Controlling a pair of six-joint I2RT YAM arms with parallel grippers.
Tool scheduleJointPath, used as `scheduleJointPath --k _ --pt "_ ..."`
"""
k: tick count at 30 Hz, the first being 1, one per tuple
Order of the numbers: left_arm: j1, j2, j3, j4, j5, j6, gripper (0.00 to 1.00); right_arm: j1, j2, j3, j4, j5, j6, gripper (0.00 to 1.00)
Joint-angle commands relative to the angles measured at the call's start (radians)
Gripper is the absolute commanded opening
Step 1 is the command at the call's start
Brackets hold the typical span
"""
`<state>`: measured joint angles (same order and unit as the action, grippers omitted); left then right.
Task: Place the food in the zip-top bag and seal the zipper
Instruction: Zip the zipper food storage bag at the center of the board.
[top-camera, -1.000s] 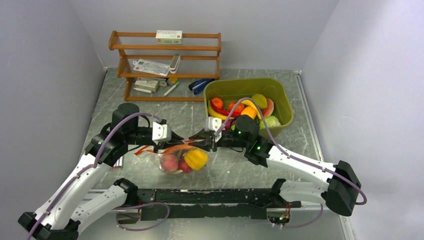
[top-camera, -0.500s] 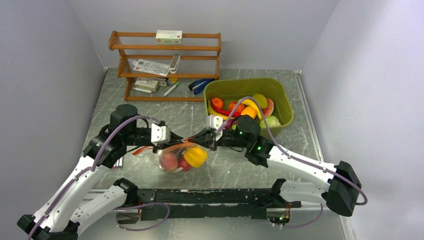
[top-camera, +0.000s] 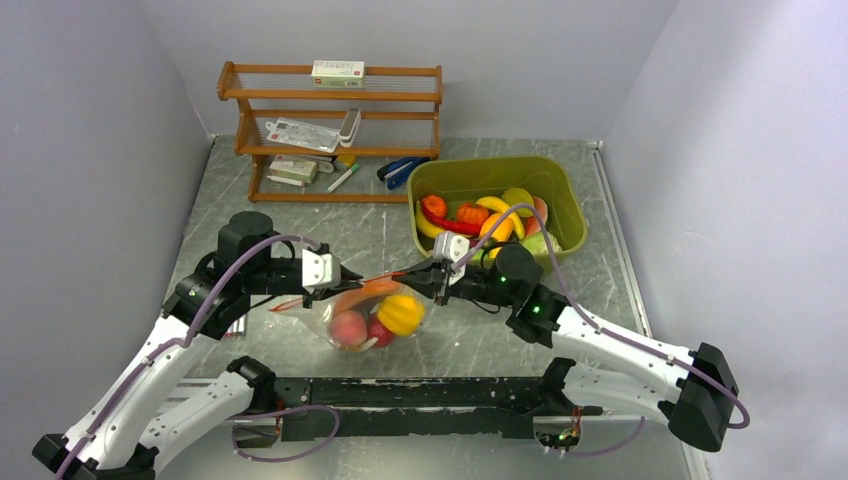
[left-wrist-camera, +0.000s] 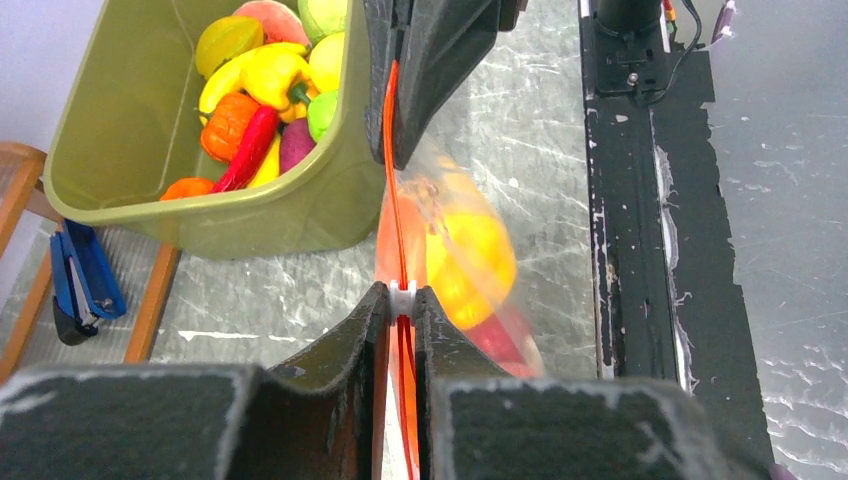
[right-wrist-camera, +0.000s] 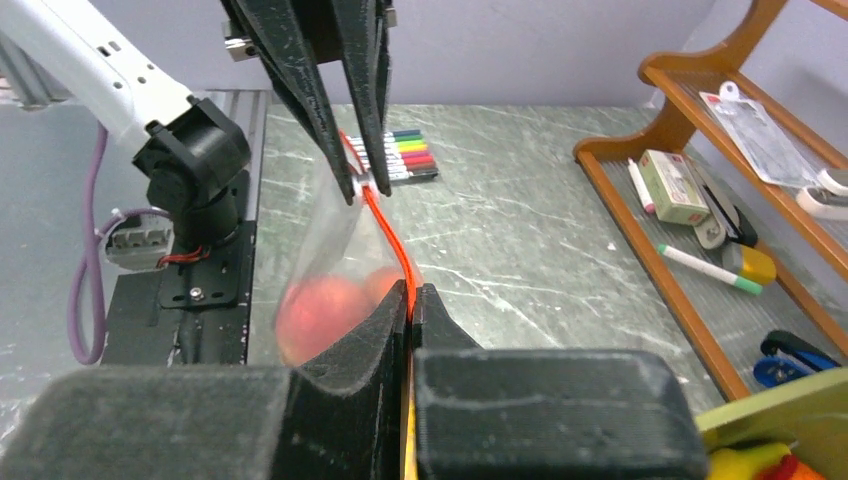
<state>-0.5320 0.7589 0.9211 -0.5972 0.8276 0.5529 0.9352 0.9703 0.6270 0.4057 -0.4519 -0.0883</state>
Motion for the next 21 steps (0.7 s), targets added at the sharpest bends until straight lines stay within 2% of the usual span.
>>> scheduleJointPath --k 1,14,21 --pt "0.004 -0.001 0.031 -0.064 -0.037 0.005 0.07 -0.018 -0.039 0.019 -0.022 0.101 0.013 0.0" --pt "0.004 -0.049 0.02 -0.122 -0.105 -0.01 0.07 -0.032 -0.174 -0.047 -0.122 0.14 0.015 0.0" --pt "0.004 -0.073 -0.015 -0.081 -0.08 -0.018 0.07 -0.031 -0.144 -0.051 -0.147 0.076 0.045 0.0"
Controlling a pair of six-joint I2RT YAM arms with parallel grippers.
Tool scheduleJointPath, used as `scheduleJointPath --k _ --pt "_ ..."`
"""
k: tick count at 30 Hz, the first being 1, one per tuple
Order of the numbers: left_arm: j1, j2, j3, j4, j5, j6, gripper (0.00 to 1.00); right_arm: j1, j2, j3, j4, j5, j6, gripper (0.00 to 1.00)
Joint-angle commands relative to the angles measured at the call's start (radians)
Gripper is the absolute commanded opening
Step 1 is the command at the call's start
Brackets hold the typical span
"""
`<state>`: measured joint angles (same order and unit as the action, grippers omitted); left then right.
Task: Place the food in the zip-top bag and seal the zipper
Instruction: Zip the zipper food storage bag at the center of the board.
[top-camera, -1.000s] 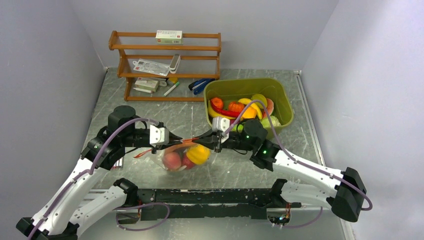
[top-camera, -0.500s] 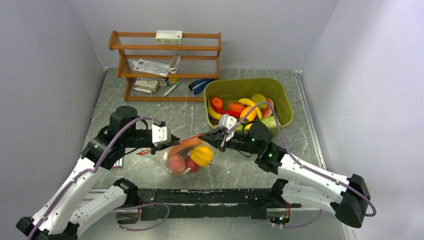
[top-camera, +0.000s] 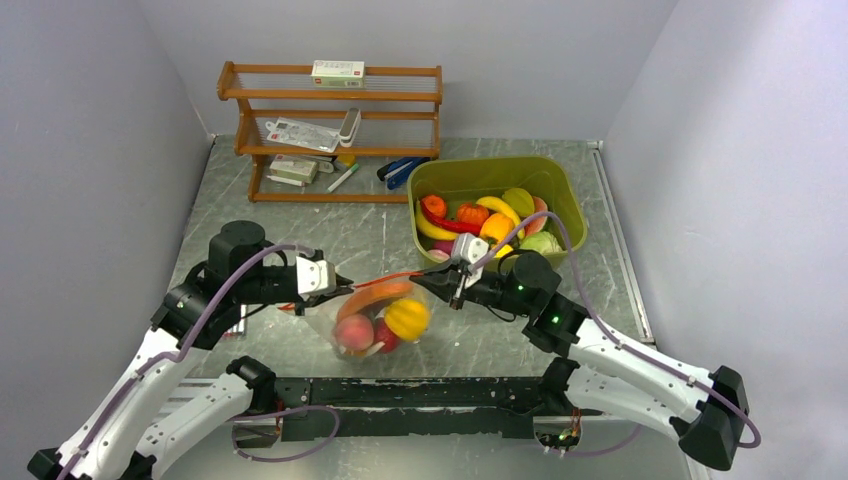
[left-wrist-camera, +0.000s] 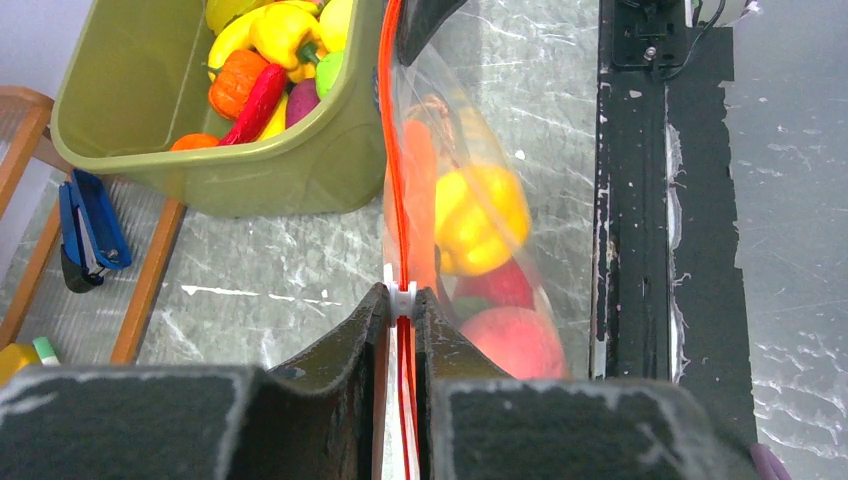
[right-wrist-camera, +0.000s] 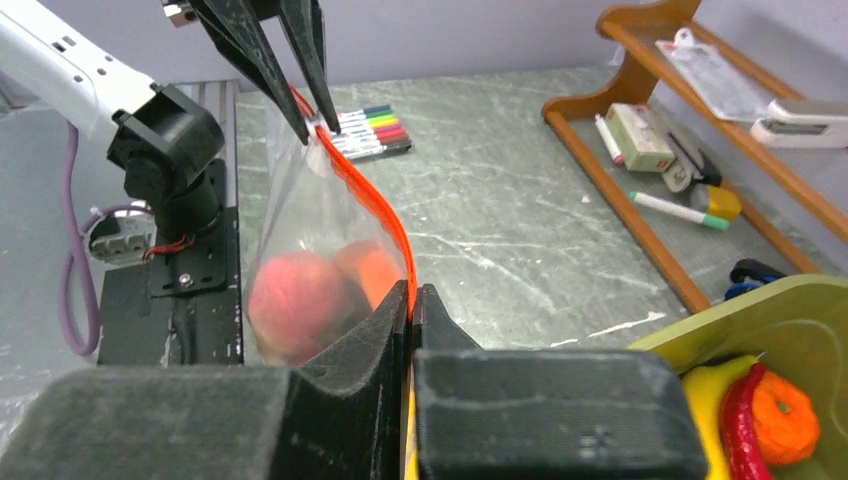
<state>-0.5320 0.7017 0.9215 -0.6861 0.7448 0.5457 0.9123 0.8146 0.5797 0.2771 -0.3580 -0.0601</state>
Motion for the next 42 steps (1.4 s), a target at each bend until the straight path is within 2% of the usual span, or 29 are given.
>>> scheduleJointPath --k 1,5,6,12,15,23,26,32,33,36,37,42 --pt "0.004 -0.011 -0.016 0.013 0.004 -0.011 0.07 -0.008 0.019 0.006 -0.028 -0.026 0.017 0.04" --pt "0.004 0.018 0.006 0.002 0.009 0.005 0.07 -0.009 0.037 0.062 -0.098 -0.086 -0.02 0.37" --pt "0.005 0.025 0.012 -0.001 0.012 0.008 0.07 -0.008 0.043 0.082 -0.123 -0.105 -0.033 0.43" --pt "0.004 0.032 0.007 0.017 0.017 0.005 0.07 0.0 0.129 0.151 -0.117 -0.226 -0.037 0.48" --pt "0.004 0.034 -0.005 0.031 0.023 0.004 0.07 0.015 0.193 0.187 -0.11 -0.224 -0.046 0.49" --pt "0.005 0.045 -0.002 0.038 0.032 0.0 0.07 0.056 0.338 0.279 -0.09 -0.238 -0.067 0.47" --pt "0.004 0.046 0.008 0.032 0.048 0.01 0.07 0.07 0.385 0.303 -0.073 -0.246 -0.064 0.44" --pt "0.005 0.047 0.008 0.042 0.042 0.02 0.07 0.078 0.441 0.352 -0.136 -0.223 -0.109 0.4" --pt "0.004 0.056 0.02 0.028 0.043 0.026 0.07 0.078 0.44 0.35 -0.14 -0.22 -0.119 0.36" --pt "0.005 0.066 0.039 -0.011 0.034 0.041 0.07 0.077 0.426 0.338 -0.147 -0.176 -0.142 0.05" --pt "0.004 0.06 0.037 -0.008 0.028 0.04 0.07 0.078 0.416 0.332 -0.15 -0.163 -0.151 0.0" --pt "0.004 0.023 0.022 0.004 0.01 0.027 0.07 0.076 0.349 0.309 -0.182 -0.109 -0.185 0.0"
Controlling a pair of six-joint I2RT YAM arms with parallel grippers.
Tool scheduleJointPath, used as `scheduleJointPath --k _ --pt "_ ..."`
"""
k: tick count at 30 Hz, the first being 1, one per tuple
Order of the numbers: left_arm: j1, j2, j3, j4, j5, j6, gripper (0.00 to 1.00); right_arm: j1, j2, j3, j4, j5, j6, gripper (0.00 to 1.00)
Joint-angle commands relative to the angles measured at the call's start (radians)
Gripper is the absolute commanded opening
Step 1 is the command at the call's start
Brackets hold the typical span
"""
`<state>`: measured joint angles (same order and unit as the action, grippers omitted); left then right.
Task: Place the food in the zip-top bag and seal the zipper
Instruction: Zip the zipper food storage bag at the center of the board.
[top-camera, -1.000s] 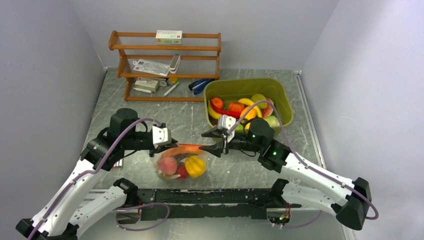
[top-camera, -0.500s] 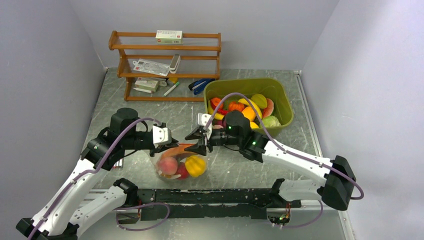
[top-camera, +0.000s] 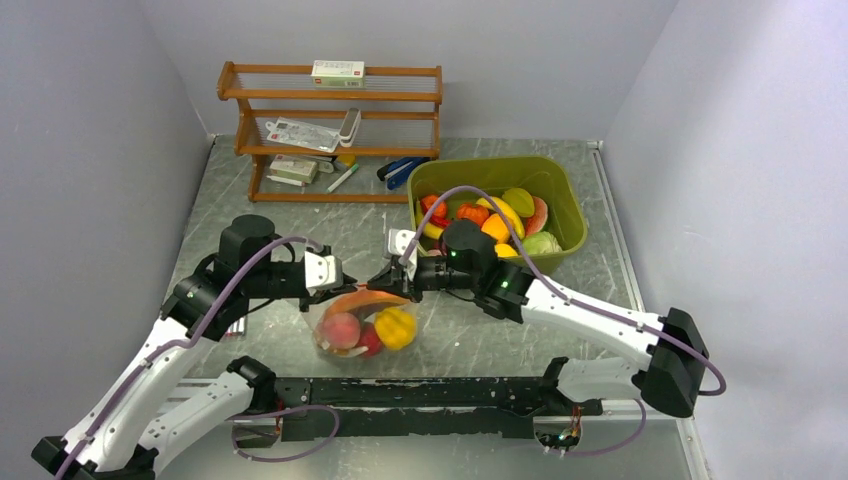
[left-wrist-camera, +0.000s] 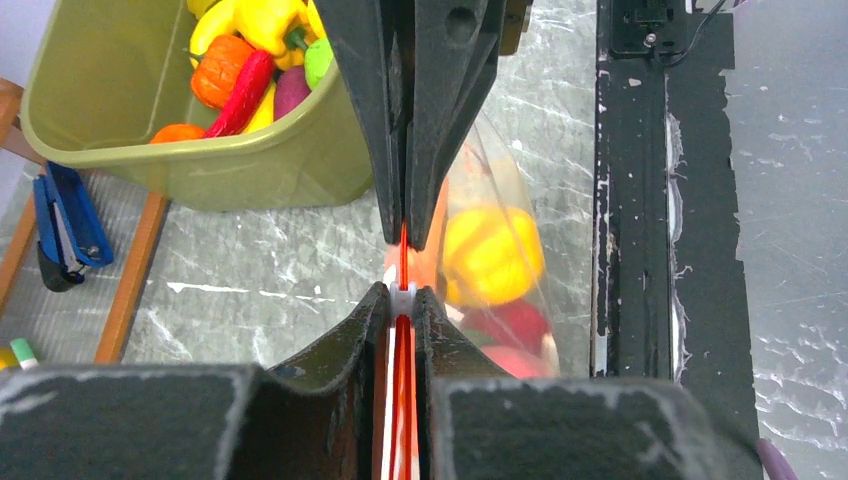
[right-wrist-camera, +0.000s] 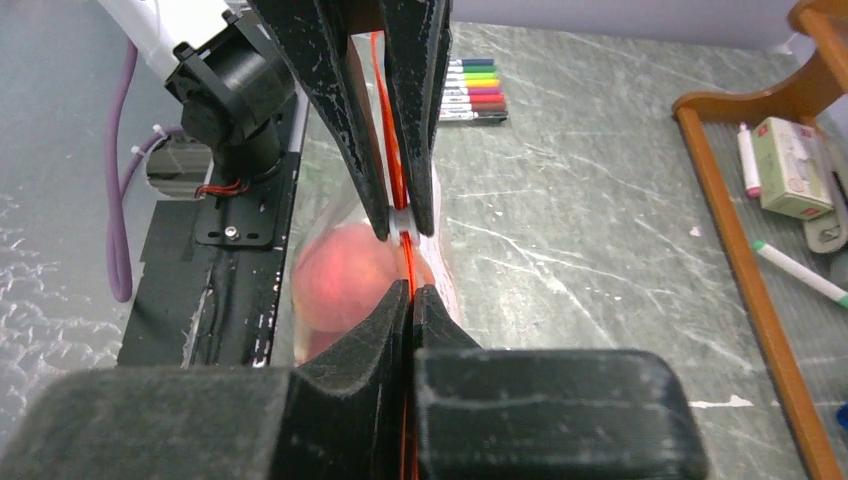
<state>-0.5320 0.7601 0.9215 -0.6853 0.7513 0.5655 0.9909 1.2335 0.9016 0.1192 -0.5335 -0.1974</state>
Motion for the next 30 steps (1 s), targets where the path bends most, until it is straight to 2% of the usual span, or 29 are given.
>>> scheduleJointPath --k 1,30 --pt "0.004 -0.036 0.024 -0.006 -0.002 0.01 0.07 -0.003 -0.081 -0.015 -0.032 0.072 -0.051 0.0" --pt "0.004 -0.127 0.055 -0.172 -0.168 0.007 0.07 -0.024 -0.289 -0.096 -0.145 0.23 -0.08 0.0"
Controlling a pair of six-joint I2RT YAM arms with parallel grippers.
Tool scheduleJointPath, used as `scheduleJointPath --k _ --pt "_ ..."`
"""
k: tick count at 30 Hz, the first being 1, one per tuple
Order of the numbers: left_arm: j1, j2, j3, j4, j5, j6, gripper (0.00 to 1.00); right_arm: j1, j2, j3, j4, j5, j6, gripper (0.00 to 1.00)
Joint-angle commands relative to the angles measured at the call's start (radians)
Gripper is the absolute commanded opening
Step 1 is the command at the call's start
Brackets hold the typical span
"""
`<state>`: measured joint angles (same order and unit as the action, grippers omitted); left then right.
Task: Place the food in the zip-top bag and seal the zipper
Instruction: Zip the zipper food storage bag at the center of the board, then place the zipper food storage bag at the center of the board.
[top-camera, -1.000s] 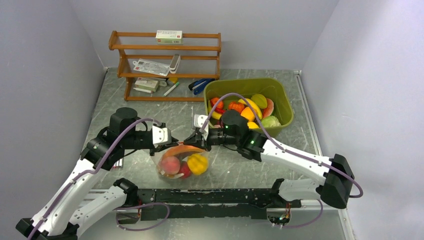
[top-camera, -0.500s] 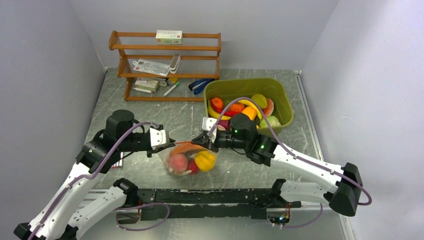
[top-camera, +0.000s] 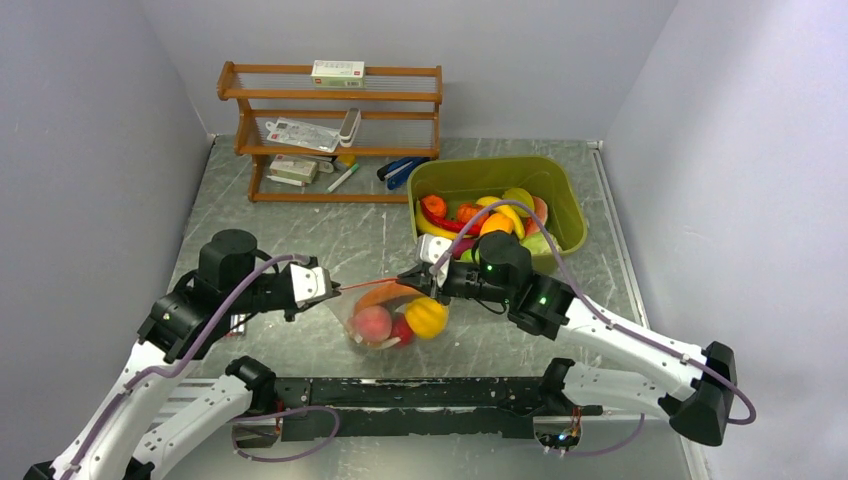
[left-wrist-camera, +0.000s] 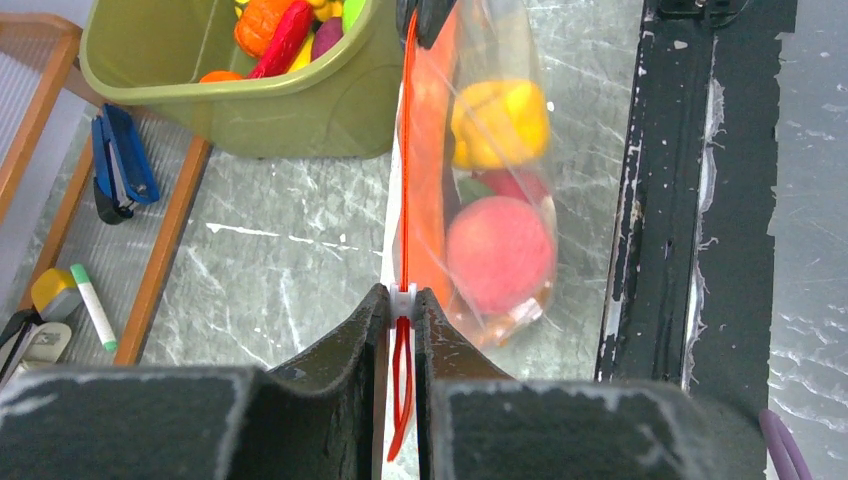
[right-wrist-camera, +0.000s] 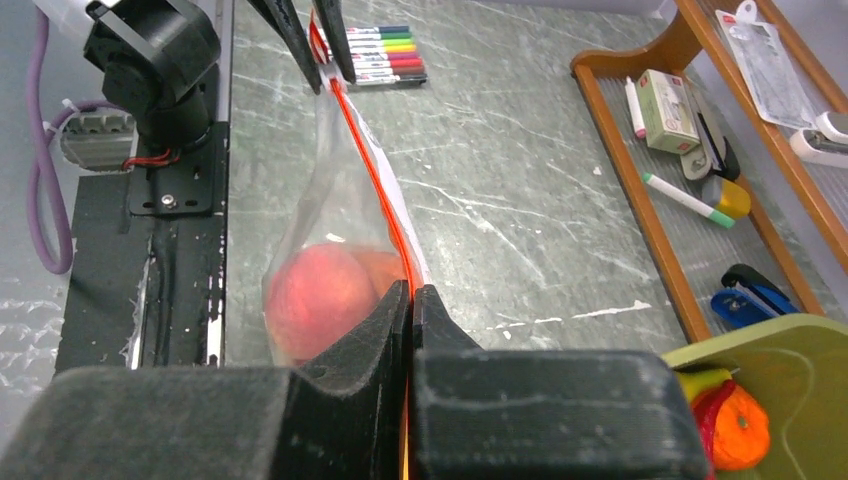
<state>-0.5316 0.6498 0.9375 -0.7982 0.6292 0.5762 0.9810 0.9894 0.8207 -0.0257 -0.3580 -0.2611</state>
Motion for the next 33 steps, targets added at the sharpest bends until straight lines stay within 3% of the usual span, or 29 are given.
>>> scheduleJointPath --k 1,14,33 --pt "0.004 -0.019 0.041 -0.067 -0.052 -0.004 0.07 -0.014 -0.05 -0.019 -0.001 0.06 -0.017 0.0" --pt "0.004 -0.119 0.063 -0.221 -0.214 -0.009 0.07 -0.022 -0.052 -0.013 -0.048 0.081 -0.024 0.0" --pt "0.004 -0.211 0.177 -0.359 -0.319 -0.008 0.07 -0.027 -0.018 0.011 -0.027 -0.014 0.001 0.0"
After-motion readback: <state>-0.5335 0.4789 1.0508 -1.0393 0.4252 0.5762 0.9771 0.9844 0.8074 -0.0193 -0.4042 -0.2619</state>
